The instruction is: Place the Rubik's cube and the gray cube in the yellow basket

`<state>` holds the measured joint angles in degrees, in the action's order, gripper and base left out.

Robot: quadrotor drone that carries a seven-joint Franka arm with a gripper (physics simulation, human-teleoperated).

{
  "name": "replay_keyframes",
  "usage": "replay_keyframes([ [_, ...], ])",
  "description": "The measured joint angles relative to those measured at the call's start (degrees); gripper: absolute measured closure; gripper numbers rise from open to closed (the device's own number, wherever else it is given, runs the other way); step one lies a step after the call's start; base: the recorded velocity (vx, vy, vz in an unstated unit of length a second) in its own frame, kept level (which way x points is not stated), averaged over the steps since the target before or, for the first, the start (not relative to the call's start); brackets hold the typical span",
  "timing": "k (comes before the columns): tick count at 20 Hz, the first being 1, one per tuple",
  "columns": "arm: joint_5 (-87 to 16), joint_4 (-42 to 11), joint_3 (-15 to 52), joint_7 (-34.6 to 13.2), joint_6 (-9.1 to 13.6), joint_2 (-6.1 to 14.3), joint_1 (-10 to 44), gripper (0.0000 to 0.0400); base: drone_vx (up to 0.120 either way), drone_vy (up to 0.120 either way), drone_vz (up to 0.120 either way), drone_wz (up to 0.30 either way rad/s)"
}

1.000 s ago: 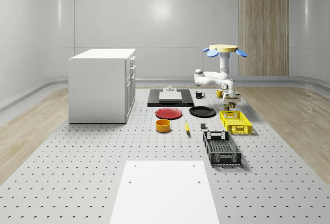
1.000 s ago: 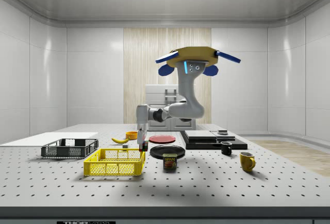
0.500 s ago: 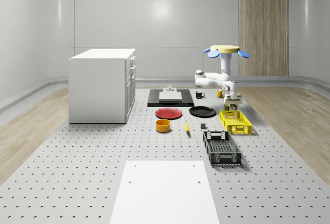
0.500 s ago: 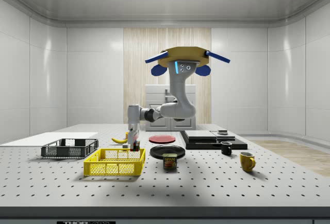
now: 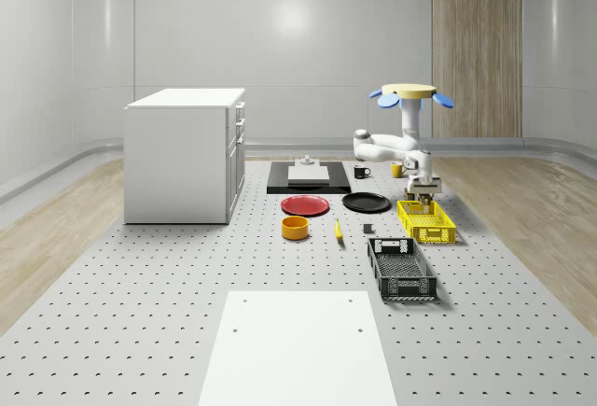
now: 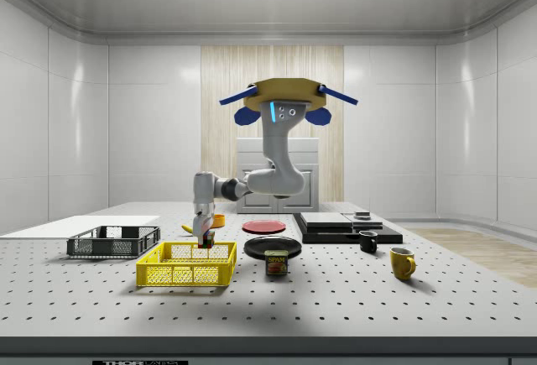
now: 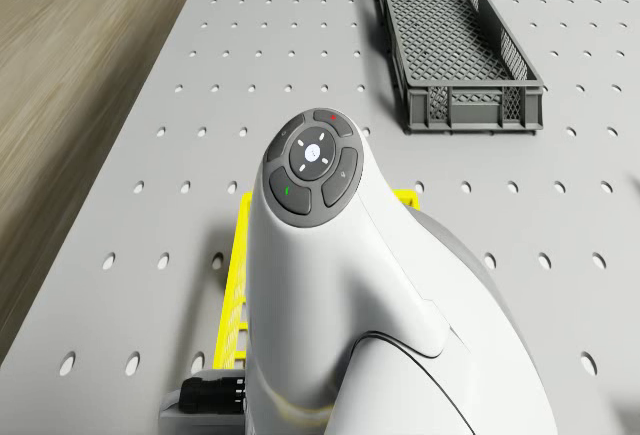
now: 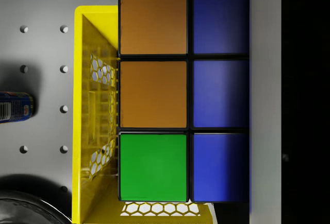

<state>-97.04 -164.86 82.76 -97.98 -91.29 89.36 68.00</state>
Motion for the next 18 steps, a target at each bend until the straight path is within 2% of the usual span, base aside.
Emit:
replay_keyframes([
  [6,-1.06,0.15,-1.21,-0.03,-0.69,0.37,0.14,0.0075,0.000,0.000,0.000,0.000],
  [18,-10.07,2.06,-10.77,-0.16,-4.02,0.70,1.53,0.0075,0.000,0.000,0.000,0.000],
])
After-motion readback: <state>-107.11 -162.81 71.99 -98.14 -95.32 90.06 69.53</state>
